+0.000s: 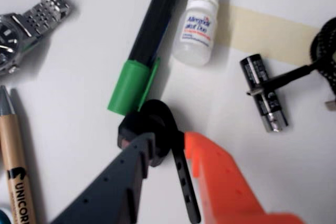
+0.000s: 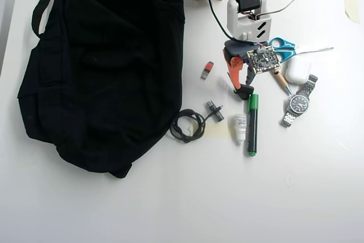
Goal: Put the black bike light into the black bag
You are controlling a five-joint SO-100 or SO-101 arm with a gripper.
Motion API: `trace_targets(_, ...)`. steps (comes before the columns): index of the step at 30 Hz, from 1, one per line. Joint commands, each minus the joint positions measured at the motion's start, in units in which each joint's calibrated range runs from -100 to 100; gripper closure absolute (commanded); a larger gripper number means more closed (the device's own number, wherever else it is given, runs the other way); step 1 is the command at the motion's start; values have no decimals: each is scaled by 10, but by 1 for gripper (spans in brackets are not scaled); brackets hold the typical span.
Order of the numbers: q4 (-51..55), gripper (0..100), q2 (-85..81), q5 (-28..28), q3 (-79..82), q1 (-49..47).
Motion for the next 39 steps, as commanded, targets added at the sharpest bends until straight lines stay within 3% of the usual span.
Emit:
trace_targets(1, -5, 92, -3, -2, 2, 0)
trace_targets(20, -9, 91, -3, -7, 50, -1)
trace_targets(27, -10, 78, -2, -7, 54, 2)
trace_targets(39, -58, 79, 25, -6, 46, 2)
